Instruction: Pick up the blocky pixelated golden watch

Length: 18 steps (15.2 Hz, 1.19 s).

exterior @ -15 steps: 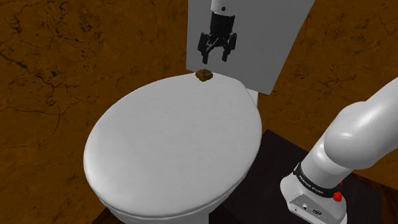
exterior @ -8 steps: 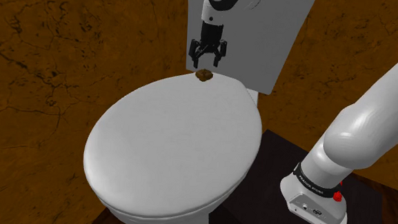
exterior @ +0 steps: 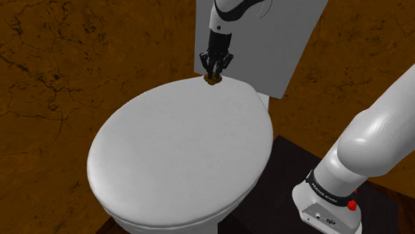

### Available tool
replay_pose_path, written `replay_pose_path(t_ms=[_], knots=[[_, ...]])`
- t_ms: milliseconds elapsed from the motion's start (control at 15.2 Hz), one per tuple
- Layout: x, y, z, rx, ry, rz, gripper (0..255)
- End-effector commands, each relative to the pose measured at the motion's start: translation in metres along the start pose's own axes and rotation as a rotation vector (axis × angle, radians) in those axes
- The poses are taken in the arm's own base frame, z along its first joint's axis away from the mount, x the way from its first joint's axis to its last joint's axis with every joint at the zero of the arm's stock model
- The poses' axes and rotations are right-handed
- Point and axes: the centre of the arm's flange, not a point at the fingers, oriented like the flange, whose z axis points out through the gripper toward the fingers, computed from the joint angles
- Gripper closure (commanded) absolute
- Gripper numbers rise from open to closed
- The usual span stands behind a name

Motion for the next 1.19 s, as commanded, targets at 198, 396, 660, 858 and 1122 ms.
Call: replay_pose_path(t_ms=[198, 396, 660, 858, 1122], knots=[[0.000, 0.000, 0.000, 0.000, 0.000, 0.000, 255], [0.000, 0.000, 0.001, 0.000, 0.000, 0.000, 255], [0.000, -0.001, -0.020, 0.000, 0.000, 0.000, 255], [0.001, -0.002, -0.036, 0.000, 0.000, 0.000, 255], [0.001, -0.003, -0.057, 0.000, 0.000, 0.000, 255]])
